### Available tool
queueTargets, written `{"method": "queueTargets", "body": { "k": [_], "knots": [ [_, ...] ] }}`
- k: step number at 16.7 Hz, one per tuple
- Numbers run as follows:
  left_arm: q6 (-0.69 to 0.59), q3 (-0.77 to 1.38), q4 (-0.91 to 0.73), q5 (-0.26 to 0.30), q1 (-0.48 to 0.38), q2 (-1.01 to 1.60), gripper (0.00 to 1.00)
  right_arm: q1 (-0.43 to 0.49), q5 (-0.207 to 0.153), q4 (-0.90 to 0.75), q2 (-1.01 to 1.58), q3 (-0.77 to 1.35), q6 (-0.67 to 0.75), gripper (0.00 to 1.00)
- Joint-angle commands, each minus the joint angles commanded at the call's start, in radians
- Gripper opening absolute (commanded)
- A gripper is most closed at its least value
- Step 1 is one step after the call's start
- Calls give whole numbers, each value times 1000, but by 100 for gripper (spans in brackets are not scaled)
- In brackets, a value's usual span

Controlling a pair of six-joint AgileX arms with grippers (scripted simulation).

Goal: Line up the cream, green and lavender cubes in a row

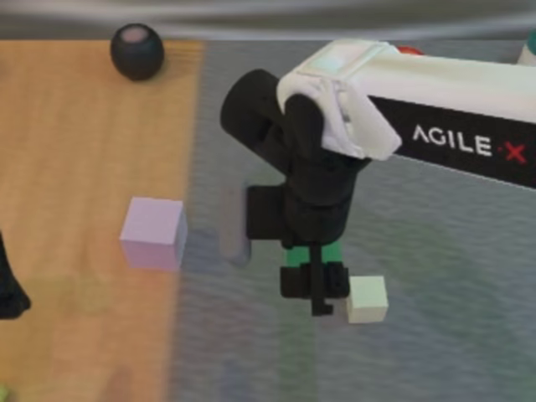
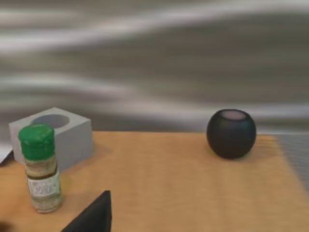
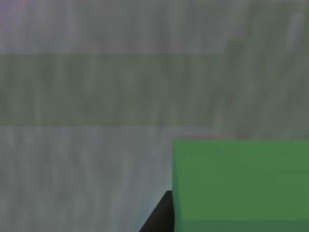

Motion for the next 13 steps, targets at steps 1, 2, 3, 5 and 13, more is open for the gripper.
{"method": "queueTargets", "body": {
  "k": [1, 2, 3, 5, 13],
  "knots": [
    [0, 0, 0, 0, 0, 0, 100, -1, 0, 22, 6, -15, 1, 0],
    [0, 0, 0, 0, 0, 0, 100, -1, 0, 50, 15, -34, 2, 0],
    [0, 0, 0, 0, 0, 0, 100, -1, 0, 81, 26, -56, 2, 0],
    [0, 0, 0, 0, 0, 0, 100, 1, 0, 147, 49, -102, 1, 0],
    [0, 0, 0, 0, 0, 0, 100, 5, 1, 227, 76, -154, -2, 8]
  ]
}}
